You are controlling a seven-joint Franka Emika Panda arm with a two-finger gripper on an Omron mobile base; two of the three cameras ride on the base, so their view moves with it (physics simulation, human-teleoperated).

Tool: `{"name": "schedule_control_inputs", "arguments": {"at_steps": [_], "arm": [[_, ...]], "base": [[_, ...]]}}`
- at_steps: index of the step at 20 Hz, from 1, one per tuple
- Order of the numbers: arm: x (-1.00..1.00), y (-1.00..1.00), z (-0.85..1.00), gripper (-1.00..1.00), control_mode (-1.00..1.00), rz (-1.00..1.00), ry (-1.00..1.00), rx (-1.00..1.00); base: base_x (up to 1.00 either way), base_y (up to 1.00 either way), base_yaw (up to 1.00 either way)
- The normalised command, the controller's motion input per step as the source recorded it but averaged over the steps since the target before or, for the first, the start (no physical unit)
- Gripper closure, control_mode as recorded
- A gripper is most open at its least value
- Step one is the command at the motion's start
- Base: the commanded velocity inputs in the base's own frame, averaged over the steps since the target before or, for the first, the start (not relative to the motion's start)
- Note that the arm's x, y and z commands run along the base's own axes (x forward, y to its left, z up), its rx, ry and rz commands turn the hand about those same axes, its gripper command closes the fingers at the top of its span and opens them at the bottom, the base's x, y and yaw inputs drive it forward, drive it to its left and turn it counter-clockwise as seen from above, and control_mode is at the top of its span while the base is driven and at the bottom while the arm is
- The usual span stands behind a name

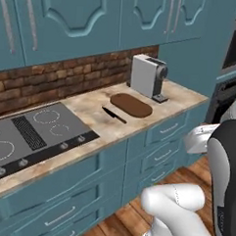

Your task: Retrieve the steak from the fridge and place it on the cutting board.

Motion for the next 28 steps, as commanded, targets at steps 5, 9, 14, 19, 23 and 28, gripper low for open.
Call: {"name": "schedule_control_inputs", "arguments": {"at_steps": [5,9,14,19,23,28], "arm": [[0.00,0.00,0.00,1.00,1.00,0.00,0.00,0.00],[0.00,0.00,0.00,1.00,1.00,0.00,0.00,0.00],[0.00,0.00,0.00,1.00,1.00,0.00,0.00,0.00],[0.00,0.00,0.00,1.00,1.00,0.00,0.00,0.00],[0.00,0.00,0.00,1.00,1.00,0.00,0.00,0.00],[0.00,0.00,0.00,1.00,1.00,0.00,0.00,0.00]], "base": [[0.70,-0.73,0.28],[0.69,-0.42,0.34],[0.65,-0.03,0.42],[0.77,-0.17,0.32],[0.76,-0.49,0.30],[0.40,-0.49,0.25]]}}
